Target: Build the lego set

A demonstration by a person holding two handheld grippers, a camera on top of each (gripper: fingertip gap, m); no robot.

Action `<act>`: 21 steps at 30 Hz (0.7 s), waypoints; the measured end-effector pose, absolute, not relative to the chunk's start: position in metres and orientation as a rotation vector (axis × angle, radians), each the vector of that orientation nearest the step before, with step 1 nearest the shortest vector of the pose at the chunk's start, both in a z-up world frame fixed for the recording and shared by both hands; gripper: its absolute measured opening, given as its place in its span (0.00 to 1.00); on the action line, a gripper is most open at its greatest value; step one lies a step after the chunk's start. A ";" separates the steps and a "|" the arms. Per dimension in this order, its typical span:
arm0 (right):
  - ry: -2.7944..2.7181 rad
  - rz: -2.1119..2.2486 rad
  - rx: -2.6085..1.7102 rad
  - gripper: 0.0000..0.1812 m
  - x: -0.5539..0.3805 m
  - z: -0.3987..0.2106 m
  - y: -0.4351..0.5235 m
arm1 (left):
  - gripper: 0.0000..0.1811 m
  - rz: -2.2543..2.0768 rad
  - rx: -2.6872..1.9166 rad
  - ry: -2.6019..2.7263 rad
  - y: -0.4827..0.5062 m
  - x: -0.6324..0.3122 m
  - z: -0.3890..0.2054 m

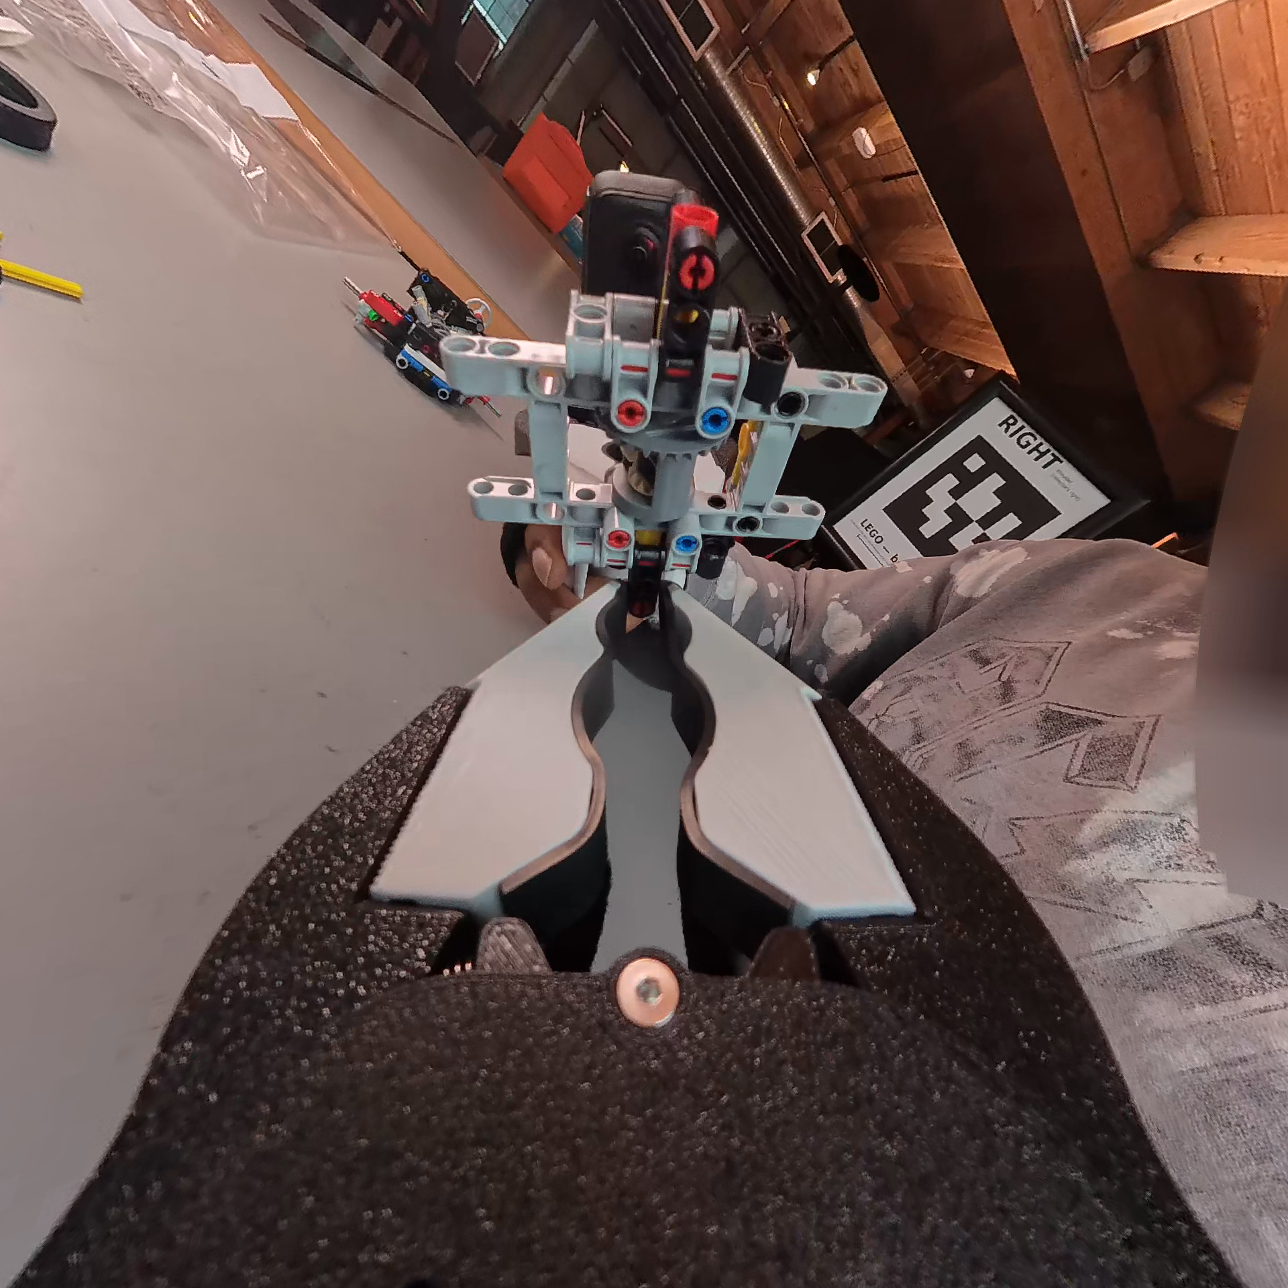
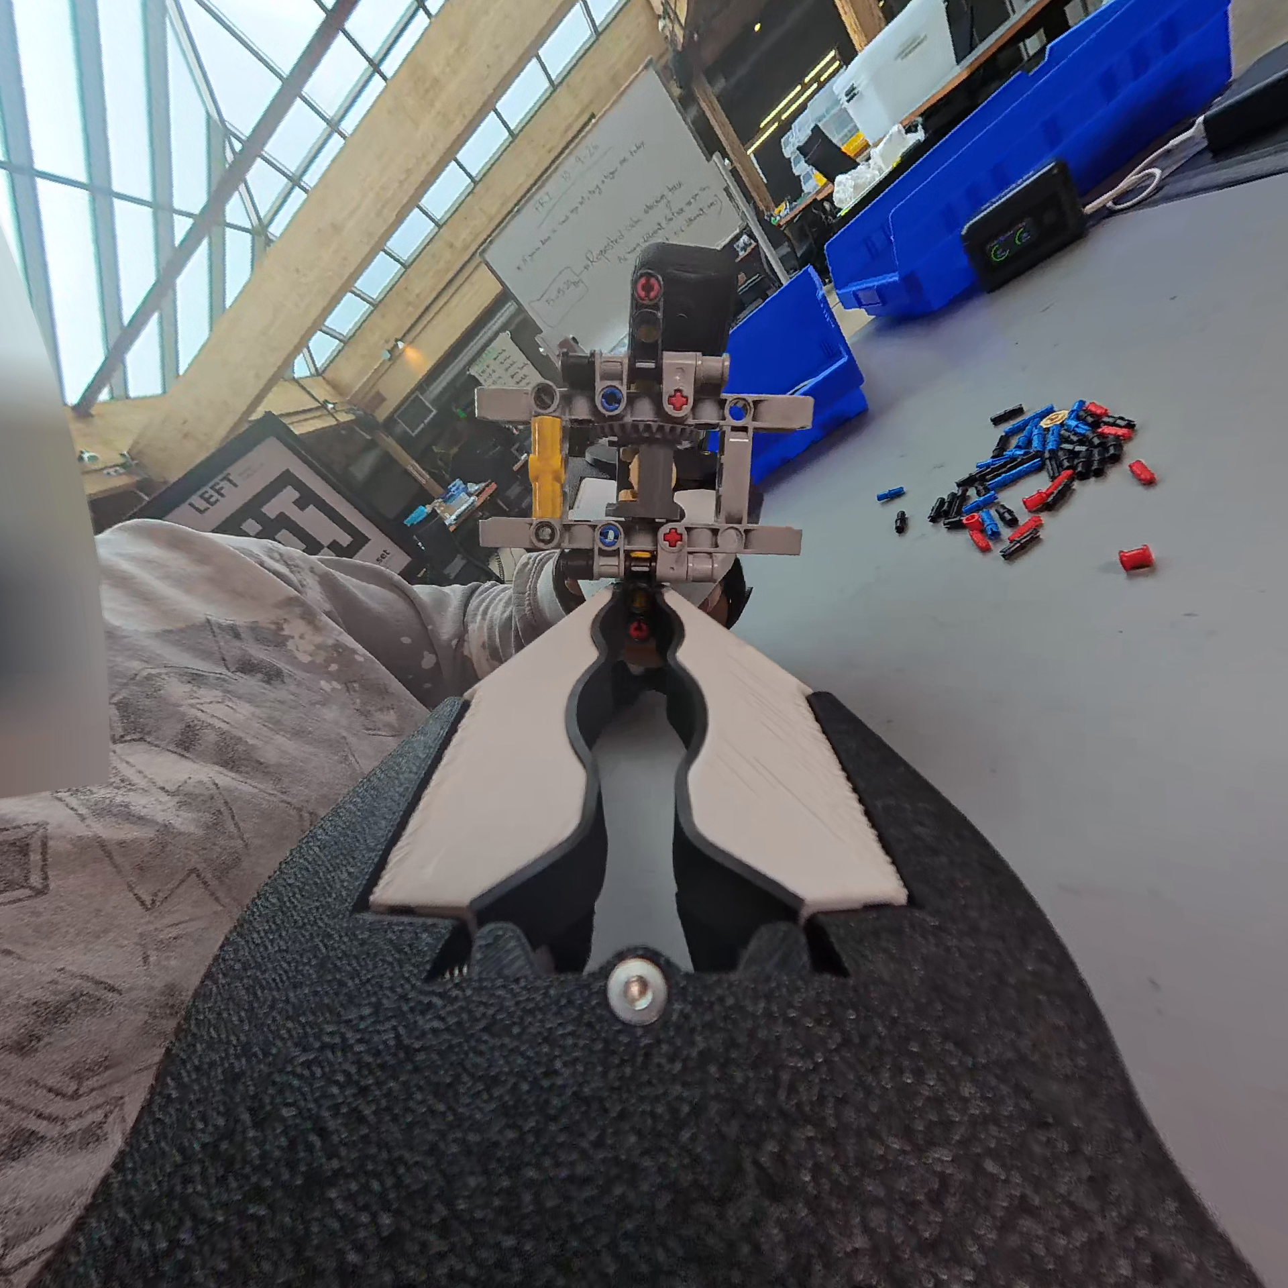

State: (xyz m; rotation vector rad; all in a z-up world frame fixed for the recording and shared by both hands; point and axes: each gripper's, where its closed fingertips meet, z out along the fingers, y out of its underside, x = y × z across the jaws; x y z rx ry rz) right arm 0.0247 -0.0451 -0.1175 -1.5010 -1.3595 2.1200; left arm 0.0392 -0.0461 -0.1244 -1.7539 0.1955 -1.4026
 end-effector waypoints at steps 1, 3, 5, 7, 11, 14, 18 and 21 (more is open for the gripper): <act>-1.336 2.138 -1.516 0.03 0.025 -0.117 -0.043 | 0.06 -1.402 -1.748 0.201 -0.046 0.037 -0.124; -1.291 2.140 -1.559 0.03 0.026 -0.118 -0.034 | 0.13 -1.356 -1.745 0.194 -0.044 0.026 -0.124; -1.280 2.079 -1.599 0.03 0.026 -0.124 -0.027 | 0.15 -1.278 -1.744 0.212 -0.042 0.014 -0.123; -1.295 1.957 -1.611 0.03 0.024 -0.129 -0.021 | 0.21 -1.210 -1.738 0.249 -0.043 0.008 -0.120; -1.435 1.508 -1.510 0.03 0.020 -0.146 -0.010 | 0.27 -1.185 -1.700 0.237 -0.042 0.001 -0.113; -1.473 1.279 -1.387 0.03 0.018 -0.146 -0.006 | 0.27 -1.198 -1.716 0.204 -0.039 0.001 -0.116; -1.496 1.074 -1.244 0.03 0.017 -0.143 -0.005 | 0.23 -1.180 -1.735 0.192 -0.036 0.003 -0.121; -1.526 0.901 -1.125 0.03 0.017 -0.143 -0.003 | 0.23 -1.212 -1.715 0.139 -0.035 -0.004 -0.119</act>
